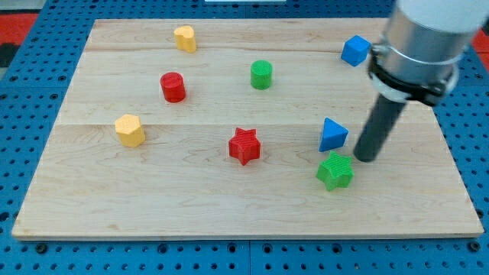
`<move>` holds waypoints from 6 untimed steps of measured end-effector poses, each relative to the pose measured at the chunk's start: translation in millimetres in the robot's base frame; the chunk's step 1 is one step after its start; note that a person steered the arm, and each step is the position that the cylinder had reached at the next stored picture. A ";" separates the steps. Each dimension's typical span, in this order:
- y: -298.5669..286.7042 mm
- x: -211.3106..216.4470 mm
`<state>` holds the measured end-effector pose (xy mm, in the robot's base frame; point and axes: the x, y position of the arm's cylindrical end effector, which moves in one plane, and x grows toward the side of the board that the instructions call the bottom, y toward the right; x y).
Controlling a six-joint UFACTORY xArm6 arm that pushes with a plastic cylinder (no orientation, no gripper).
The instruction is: Move blue triangle towards center right
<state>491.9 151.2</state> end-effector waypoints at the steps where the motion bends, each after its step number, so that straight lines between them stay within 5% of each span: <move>1: -27.5 -11.8; 6: -117.5 -87.7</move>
<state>404.2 33.6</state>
